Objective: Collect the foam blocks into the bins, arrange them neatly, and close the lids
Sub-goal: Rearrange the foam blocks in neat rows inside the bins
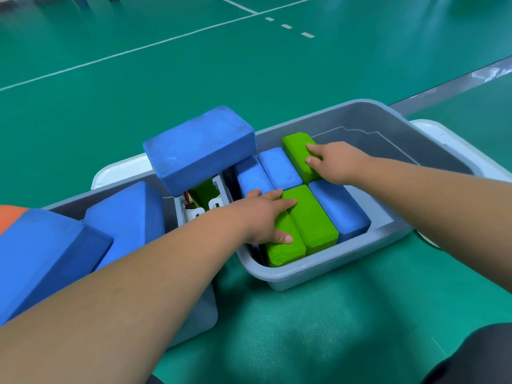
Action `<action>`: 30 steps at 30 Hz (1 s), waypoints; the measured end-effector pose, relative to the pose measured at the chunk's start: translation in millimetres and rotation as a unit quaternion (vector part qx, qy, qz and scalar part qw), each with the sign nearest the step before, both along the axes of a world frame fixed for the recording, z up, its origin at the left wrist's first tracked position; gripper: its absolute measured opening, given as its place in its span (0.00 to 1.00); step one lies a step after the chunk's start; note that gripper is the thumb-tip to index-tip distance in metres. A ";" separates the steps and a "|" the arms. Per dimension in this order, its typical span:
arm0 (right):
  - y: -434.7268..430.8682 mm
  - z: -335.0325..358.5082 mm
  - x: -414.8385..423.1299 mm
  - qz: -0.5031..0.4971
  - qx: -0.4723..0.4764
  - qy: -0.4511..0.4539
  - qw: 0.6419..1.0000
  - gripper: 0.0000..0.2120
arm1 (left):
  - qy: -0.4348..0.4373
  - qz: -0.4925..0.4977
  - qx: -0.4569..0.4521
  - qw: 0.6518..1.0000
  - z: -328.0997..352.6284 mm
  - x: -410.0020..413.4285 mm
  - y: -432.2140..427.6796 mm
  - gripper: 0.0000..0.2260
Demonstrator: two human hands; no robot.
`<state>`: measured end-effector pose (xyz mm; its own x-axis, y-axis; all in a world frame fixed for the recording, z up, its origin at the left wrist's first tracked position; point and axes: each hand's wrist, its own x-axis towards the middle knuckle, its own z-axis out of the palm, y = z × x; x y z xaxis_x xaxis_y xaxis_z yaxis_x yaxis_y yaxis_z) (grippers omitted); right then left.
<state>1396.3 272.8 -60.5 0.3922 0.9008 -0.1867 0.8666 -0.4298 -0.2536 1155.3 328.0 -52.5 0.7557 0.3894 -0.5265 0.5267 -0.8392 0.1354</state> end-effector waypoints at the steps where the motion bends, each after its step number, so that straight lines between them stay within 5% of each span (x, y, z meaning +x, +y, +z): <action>1: 0.0 -6.0 0.4 0.002 -0.008 0.002 1.000 0.28 | -0.003 -0.002 0.001 1.000 0.2 -0.2 0.0 0.42; 12: 6.0 -20.7 10.5 -0.004 -0.018 0.042 0.999 0.29 | 0.009 -0.027 0.004 1.000 2.1 2.3 6.8 0.40; 17: 13.0 -12.7 -0.8 -0.025 -0.082 -0.044 0.995 0.28 | -0.011 -0.028 -0.002 1.000 2.7 -2.2 9.8 0.36; 20: 16.3 9.7 -22.2 -0.006 -0.121 -0.120 0.985 0.17 | -0.033 -0.022 -0.009 0.999 3.6 -9.3 11.7 0.34; 26: 42.3 50.2 -61.7 -0.034 0.018 -0.009 0.999 0.14 | -0.119 -0.021 0.067 0.990 20.1 -20.2 20.9 0.17; 30: 39.2 33.1 -79.1 -0.085 0.112 0.040 0.989 0.13 | -0.191 0.040 0.101 0.976 36.3 -32.1 31.3 0.14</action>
